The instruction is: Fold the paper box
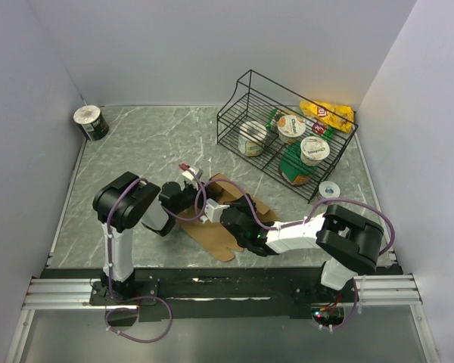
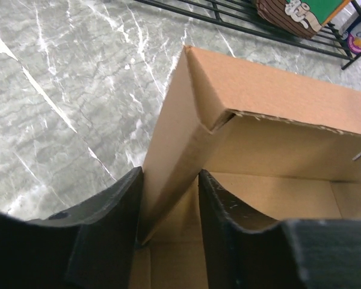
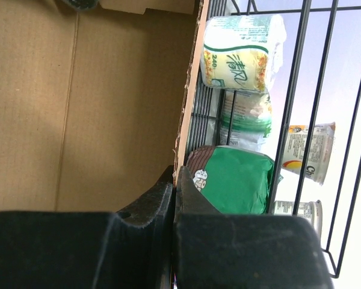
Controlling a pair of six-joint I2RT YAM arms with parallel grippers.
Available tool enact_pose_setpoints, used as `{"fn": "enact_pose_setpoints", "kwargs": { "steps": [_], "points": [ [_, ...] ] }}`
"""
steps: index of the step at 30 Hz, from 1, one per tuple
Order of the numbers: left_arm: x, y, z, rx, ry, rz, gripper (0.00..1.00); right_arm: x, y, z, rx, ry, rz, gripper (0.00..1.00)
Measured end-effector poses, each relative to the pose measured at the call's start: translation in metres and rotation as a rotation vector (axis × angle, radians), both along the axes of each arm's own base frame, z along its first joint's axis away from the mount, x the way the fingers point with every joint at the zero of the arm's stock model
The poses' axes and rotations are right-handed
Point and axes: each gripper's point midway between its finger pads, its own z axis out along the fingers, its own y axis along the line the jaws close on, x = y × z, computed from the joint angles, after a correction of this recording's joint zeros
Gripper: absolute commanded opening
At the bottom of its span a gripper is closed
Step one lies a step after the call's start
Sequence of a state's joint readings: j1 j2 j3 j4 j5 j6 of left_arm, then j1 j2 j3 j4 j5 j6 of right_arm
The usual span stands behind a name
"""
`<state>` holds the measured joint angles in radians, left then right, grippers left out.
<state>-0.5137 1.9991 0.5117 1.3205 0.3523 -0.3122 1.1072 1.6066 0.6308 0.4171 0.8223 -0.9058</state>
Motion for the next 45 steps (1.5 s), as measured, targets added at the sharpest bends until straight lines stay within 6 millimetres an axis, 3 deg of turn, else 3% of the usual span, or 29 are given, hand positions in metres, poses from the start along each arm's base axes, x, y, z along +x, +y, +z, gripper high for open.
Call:
{"fn": "enact_pose_setpoints", "kwargs": {
  "steps": [9,17,28,45],
  "points": [
    [0.009,0.003,-0.002,-0.008,0.013,0.045,0.20,0.000,-0.002,-0.001,0.005,0.006,-0.013,0.02],
    [0.010,0.003,-0.003,0.008,-0.001,0.086,0.11,0.000,-0.001,0.000,0.023,0.014,-0.023,0.06],
    [0.013,0.009,-0.002,0.027,-0.005,0.244,0.09,-0.002,0.002,0.001,0.076,0.038,-0.036,0.00],
    [0.016,0.013,-0.001,-0.017,0.046,0.358,0.08,-0.003,0.004,0.001,0.117,0.051,-0.041,0.00]
  ]
}}
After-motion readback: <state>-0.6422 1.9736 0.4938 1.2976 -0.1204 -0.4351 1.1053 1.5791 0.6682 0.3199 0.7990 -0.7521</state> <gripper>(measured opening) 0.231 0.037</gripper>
